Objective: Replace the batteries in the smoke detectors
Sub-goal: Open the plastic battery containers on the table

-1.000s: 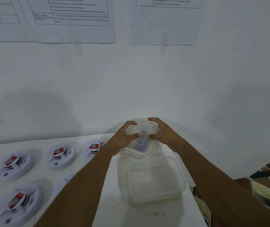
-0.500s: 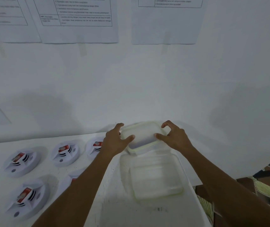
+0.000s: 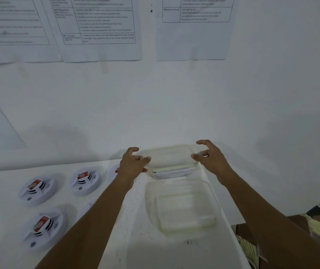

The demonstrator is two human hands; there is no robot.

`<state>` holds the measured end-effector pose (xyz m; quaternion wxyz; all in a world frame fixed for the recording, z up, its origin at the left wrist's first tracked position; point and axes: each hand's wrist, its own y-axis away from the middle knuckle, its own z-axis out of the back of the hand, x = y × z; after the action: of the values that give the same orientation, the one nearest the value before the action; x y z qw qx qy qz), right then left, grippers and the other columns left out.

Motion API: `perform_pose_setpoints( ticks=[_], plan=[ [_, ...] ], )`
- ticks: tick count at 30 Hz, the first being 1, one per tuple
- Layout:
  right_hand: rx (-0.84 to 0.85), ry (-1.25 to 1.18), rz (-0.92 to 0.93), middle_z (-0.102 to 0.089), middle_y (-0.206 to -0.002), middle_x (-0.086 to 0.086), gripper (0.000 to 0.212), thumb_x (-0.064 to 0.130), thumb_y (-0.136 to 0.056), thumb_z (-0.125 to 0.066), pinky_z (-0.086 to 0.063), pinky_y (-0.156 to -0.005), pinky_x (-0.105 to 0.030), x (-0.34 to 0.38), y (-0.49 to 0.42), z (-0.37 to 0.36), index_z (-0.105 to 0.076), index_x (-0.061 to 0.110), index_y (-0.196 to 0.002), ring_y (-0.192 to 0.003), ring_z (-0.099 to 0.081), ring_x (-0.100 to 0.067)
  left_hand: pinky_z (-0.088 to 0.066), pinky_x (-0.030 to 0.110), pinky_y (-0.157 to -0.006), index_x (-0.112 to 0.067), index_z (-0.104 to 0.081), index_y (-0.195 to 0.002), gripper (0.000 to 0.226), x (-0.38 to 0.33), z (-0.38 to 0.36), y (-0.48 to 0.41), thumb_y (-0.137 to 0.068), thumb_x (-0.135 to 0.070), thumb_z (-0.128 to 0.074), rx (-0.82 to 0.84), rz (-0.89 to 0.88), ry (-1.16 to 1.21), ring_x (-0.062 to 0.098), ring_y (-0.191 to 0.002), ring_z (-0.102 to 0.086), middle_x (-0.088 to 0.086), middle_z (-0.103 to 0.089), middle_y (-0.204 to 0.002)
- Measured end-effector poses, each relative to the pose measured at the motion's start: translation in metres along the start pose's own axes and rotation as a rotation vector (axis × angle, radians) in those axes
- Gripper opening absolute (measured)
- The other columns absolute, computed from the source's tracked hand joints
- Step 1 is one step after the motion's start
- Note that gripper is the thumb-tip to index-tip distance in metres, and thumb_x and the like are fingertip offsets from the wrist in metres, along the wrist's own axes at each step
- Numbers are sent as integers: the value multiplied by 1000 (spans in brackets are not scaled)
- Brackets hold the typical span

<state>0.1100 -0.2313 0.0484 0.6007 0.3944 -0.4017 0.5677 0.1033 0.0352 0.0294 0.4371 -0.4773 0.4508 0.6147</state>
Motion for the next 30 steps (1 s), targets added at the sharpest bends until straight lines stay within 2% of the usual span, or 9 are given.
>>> perform_pose_setpoints(
  ticks=[2, 6, 9, 12, 16, 22, 25, 28, 30],
  plan=[
    [-10, -32, 10, -65, -94, -10, 39, 25, -86, -73, -49, -76, -28, 5, 0, 0, -56, 35, -120, -80, -61, -18, -53, 32, -69, -13, -49, -131, 53, -5, 4, 1, -84, -6, -71, 5, -9, 80, 24, -89, -65, 18, -61, -120],
    [-49, -99, -2, -68, -93, -14, 39, 18, -91, -65, -50, -62, -30, 17, 3, 3, -52, 32, -125, -61, -57, -18, -50, 31, -61, -18, -54, -126, 49, -15, 10, 5, -86, 9, -59, -26, -96, 92, 25, -87, -64, 12, -64, -115],
    [-46, -219, -32, -70, -95, -13, 38, 18, -94, -62, -51, -60, -31, 24, 9, 7, -51, 27, -128, -62, -65, -22, -56, 34, -65, -16, -54, -127, 54, -19, 12, 10, -83, 16, -55, -12, -135, 139, 26, -86, -63, 13, -64, -111],
    [-30, -390, -67, -65, -106, -15, 29, 26, -98, -58, -57, -67, -35, 31, 14, 12, -53, 23, -126, -76, -72, -32, -58, 39, -79, -11, -54, -126, 42, -24, 11, 17, -89, 7, -57, 16, -163, 259, 28, -92, -63, 17, -65, -108],
    [-11, -573, -104, -60, -98, -13, 20, 31, -97, -59, -59, -76, -40, 33, 18, 20, -61, 17, -112, -80, -70, -33, -56, 36, -78, -10, -58, -119, 22, -28, 8, 20, -98, -14, -52, -1, -193, 323, 25, -88, -64, 16, -65, -97],
    [12, -515, -84, -58, -89, -14, 17, -4, -90, -60, -58, -79, -38, 12, 17, 25, -64, 3, -105, -77, -62, -28, -57, 34, -78, -17, -63, -106, 12, -19, -2, 21, -97, -23, -56, 17, -235, 209, 21, -92, -64, 11, -66, -95],
    [38, -416, -110, -54, -91, -15, 23, -10, -86, -60, -57, -79, -36, -2, 17, 24, -64, 4, -104, -79, -60, -25, -54, 30, -80, -20, -62, -112, 18, -6, -6, 23, -95, -27, -59, 29, -306, 4, 14, -97, -64, 0, -68, -100],
    [56, -311, -141, -46, -94, -11, 33, -12, -80, -66, -57, -77, -36, -13, 16, 21, -66, 7, -107, -82, -56, -25, -46, 15, -83, -18, -61, -117, 24, 2, -13, 28, -95, -28, -60, 39, -401, -166, -7, -95, -60, -9, -67, -105],
    [98, -304, -178, -51, -91, -12, 34, -9, -79, -68, -55, -74, -34, -18, 16, 20, -68, 9, -108, -79, -56, -25, -45, 12, -84, -18, -61, -118, 27, 5, -15, 29, -94, -30, -60, 55, -425, -204, -12, -98, -57, -10, -66, -109]
  ],
)
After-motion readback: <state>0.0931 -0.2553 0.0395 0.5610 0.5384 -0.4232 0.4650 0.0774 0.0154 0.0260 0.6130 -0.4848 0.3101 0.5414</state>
